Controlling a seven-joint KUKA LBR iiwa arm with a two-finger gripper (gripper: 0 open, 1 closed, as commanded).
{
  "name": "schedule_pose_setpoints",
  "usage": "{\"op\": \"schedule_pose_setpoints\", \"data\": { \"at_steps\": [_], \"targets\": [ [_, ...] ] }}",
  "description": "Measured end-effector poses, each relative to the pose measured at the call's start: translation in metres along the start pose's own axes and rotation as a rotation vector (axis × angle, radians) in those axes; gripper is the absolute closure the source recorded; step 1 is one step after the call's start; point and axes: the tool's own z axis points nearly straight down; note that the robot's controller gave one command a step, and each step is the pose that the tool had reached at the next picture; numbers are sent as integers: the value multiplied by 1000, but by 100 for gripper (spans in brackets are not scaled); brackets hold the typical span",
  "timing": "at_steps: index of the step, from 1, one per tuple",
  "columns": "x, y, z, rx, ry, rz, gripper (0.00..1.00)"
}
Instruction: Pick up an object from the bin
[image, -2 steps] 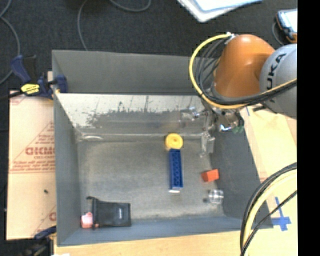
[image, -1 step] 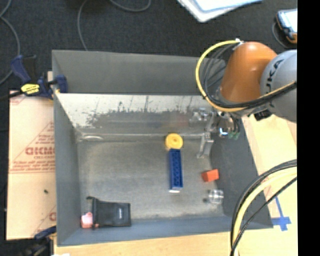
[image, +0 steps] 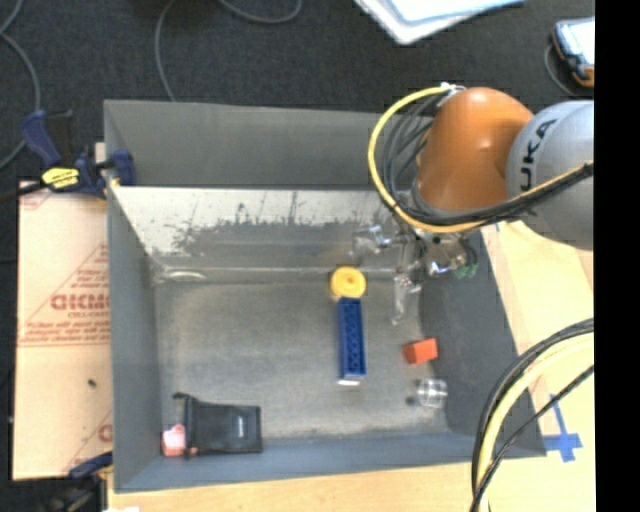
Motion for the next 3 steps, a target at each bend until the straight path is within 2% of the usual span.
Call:
{"op": "schedule_pose_setpoints", "data": {
  "at_steps": [1,2,3],
  "targets": [
    [-20,10,73,3,-9,-14,0],
    [2,-12,73,1,-1,2,0],
    [-9,-26,75,10,-16,-287,0]
  ]
}}
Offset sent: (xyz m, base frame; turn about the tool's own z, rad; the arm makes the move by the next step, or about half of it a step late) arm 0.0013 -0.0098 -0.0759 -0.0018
